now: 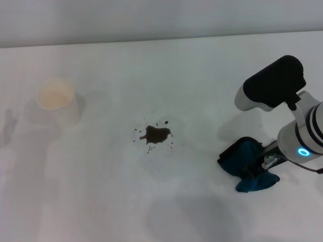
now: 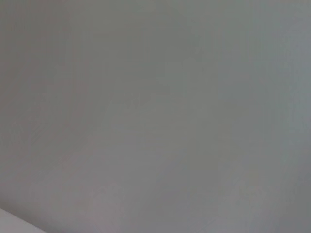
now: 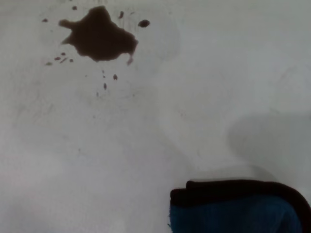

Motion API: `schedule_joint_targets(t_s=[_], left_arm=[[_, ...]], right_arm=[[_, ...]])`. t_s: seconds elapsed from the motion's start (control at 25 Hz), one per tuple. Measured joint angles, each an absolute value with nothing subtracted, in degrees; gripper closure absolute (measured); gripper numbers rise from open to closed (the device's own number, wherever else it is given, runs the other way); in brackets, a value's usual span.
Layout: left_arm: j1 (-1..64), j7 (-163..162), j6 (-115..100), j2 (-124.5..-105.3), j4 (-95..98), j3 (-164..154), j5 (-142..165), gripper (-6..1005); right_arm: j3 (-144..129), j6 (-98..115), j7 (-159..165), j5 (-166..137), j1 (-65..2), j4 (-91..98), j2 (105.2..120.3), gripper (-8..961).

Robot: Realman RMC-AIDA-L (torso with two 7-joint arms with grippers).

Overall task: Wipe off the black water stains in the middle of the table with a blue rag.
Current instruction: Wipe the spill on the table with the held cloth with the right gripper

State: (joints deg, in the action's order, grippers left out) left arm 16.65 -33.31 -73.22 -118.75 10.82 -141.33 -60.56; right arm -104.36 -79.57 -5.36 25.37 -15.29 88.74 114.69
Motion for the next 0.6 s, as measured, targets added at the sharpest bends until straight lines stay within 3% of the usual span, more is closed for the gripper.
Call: schedule_joint_targets(t_s=[0.6], left_arm=[[17.14,-33.31,-72.94,-118.74,10.81,-140.98,-60.54,123]], right_arm=[[-101.26,-79.01,-8.58,27.99,-16.36,88.58,114.70,745]])
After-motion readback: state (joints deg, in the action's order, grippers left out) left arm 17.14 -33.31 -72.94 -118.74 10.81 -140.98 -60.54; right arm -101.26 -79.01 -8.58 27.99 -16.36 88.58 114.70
